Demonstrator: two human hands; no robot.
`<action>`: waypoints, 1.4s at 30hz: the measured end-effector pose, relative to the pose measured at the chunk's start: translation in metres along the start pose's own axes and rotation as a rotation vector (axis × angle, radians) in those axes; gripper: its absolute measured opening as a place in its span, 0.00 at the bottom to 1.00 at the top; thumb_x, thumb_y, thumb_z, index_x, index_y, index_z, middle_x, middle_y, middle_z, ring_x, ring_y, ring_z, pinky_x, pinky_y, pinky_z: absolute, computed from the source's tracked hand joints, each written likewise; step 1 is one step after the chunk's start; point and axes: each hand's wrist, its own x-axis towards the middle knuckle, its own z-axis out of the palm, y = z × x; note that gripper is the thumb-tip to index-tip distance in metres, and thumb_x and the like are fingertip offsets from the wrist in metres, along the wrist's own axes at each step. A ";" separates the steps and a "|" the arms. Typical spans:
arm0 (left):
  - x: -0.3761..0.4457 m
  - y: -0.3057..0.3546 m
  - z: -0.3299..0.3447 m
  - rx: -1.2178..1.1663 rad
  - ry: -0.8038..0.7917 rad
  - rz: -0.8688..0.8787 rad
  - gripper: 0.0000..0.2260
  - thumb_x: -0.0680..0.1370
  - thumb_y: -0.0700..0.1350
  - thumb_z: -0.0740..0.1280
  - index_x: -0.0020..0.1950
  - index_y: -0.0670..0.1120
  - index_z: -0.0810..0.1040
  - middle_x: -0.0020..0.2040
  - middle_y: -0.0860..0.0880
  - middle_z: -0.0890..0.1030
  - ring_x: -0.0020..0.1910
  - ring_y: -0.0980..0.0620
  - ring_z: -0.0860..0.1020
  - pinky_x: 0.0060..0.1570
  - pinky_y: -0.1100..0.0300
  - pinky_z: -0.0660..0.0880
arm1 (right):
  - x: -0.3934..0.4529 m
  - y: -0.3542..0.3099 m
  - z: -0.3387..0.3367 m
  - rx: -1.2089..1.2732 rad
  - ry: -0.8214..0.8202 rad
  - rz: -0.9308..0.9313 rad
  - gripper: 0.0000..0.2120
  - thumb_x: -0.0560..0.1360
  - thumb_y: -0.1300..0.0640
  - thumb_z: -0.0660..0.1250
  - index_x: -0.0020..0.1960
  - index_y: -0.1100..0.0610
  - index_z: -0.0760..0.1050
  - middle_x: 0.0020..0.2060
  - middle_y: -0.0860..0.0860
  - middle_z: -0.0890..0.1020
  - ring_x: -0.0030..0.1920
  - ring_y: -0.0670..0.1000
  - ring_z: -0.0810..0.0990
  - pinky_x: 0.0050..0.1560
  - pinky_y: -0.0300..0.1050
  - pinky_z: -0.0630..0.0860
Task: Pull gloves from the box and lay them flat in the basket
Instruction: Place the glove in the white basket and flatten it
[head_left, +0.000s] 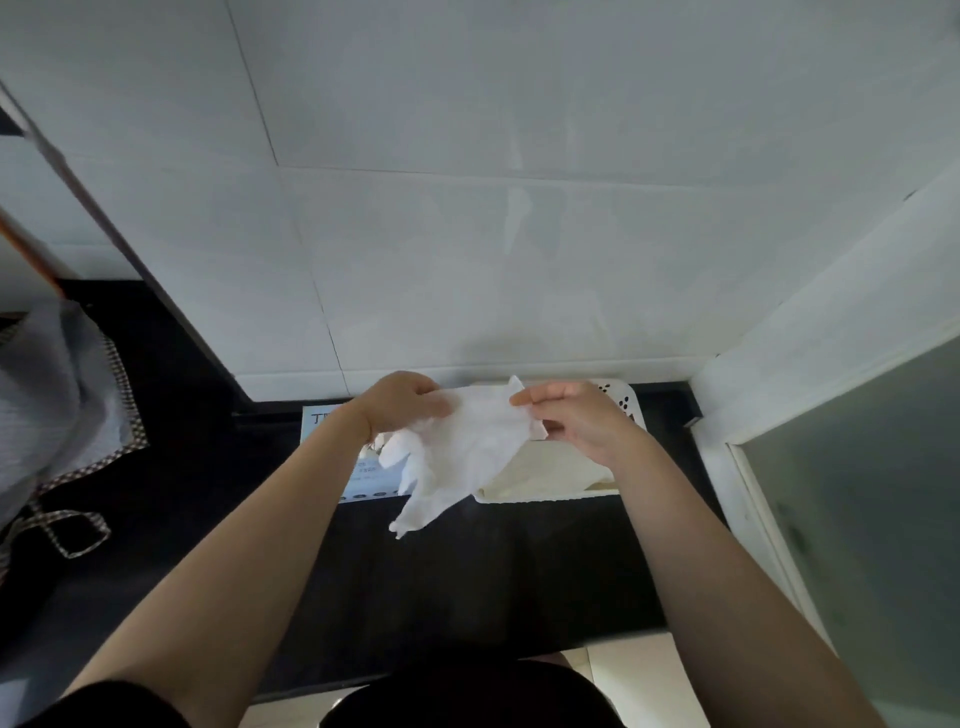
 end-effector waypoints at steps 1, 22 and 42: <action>0.010 0.004 0.009 0.103 -0.005 0.013 0.09 0.77 0.47 0.67 0.40 0.44 0.78 0.36 0.51 0.76 0.38 0.52 0.74 0.36 0.64 0.69 | 0.002 0.008 -0.005 -0.032 0.026 0.020 0.11 0.76 0.69 0.66 0.52 0.59 0.84 0.47 0.56 0.81 0.43 0.54 0.76 0.49 0.44 0.81; 0.108 0.047 0.119 0.947 0.248 0.116 0.12 0.76 0.34 0.61 0.55 0.47 0.75 0.55 0.47 0.78 0.53 0.45 0.77 0.42 0.55 0.68 | 0.038 0.081 -0.103 -0.627 0.075 0.093 0.28 0.75 0.69 0.63 0.73 0.51 0.71 0.73 0.50 0.68 0.41 0.43 0.83 0.39 0.33 0.76; 0.077 0.050 0.162 0.762 -0.154 -0.101 0.17 0.74 0.58 0.69 0.53 0.48 0.72 0.51 0.49 0.79 0.47 0.49 0.75 0.45 0.56 0.70 | 0.051 0.054 -0.118 -0.847 -0.085 0.162 0.28 0.77 0.70 0.59 0.76 0.58 0.65 0.63 0.57 0.78 0.50 0.51 0.83 0.48 0.41 0.75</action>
